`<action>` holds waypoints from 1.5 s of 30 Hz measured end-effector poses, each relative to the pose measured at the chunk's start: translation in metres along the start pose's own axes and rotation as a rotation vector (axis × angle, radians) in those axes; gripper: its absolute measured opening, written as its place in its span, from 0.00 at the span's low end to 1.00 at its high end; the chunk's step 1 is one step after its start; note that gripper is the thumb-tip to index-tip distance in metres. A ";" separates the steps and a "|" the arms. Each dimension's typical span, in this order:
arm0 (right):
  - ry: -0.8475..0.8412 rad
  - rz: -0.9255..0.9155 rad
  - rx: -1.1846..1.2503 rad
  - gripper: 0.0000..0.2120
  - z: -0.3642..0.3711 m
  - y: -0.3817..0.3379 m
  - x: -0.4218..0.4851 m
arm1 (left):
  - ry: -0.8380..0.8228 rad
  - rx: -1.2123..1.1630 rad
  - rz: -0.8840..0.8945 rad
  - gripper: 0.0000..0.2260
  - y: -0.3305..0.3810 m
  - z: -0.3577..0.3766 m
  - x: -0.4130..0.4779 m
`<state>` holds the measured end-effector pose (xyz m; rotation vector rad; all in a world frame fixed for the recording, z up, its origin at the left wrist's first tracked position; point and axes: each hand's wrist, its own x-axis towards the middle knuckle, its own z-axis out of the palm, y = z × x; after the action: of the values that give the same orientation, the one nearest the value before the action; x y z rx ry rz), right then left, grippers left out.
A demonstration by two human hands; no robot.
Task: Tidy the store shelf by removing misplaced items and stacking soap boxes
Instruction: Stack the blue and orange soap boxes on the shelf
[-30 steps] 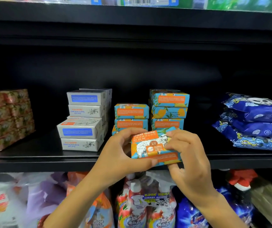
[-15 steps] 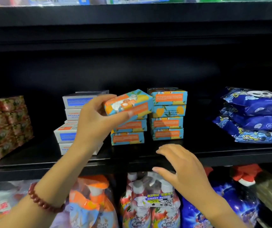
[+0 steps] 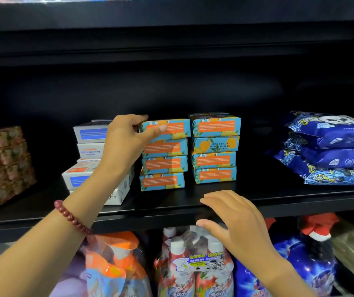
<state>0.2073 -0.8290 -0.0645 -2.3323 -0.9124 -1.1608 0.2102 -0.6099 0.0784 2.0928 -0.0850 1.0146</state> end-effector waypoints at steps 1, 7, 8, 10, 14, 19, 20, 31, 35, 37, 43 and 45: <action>-0.005 0.004 0.002 0.21 0.000 0.000 0.000 | 0.020 0.010 0.009 0.26 -0.002 0.001 0.000; -0.067 0.013 0.042 0.20 -0.005 -0.002 0.001 | 0.036 0.063 0.057 0.20 -0.009 0.010 0.001; -0.066 0.008 0.062 0.20 -0.006 -0.002 0.002 | 0.039 0.086 0.057 0.20 -0.011 0.011 0.000; -0.029 0.050 0.193 0.19 -0.014 0.000 0.009 | 0.078 0.116 0.097 0.21 -0.013 0.012 -0.009; 0.188 0.094 0.219 0.19 -0.039 0.016 0.044 | 0.277 0.185 0.390 0.14 -0.011 0.012 -0.050; 0.171 0.128 0.044 0.26 -0.057 0.032 0.097 | 0.000 0.143 0.358 0.12 -0.025 0.032 -0.095; 0.103 0.134 0.003 0.28 -0.056 0.033 0.106 | -0.069 0.189 0.327 0.14 -0.029 0.035 -0.099; 0.203 -0.004 -0.193 0.21 -0.044 0.035 0.114 | -0.247 0.387 0.284 0.18 -0.038 0.037 -0.103; 0.317 -0.113 -0.159 0.15 -0.054 0.028 0.091 | -0.175 0.295 0.226 0.19 -0.035 0.036 -0.104; 0.378 -0.193 -0.134 0.14 -0.060 0.019 0.078 | -0.103 -0.029 0.092 0.15 -0.028 0.033 -0.103; 0.503 -0.464 -0.088 0.09 -0.051 -0.008 0.051 | -0.324 -0.826 -0.363 0.20 0.007 0.019 -0.095; 0.520 -0.497 -0.081 0.11 -0.043 -0.011 0.046 | -0.397 -0.840 -0.317 0.17 0.008 0.018 -0.098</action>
<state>0.1963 -0.8288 -0.0011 -1.7451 -1.2830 -1.9106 0.1525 -0.6527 0.0095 1.4275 -0.3088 0.2675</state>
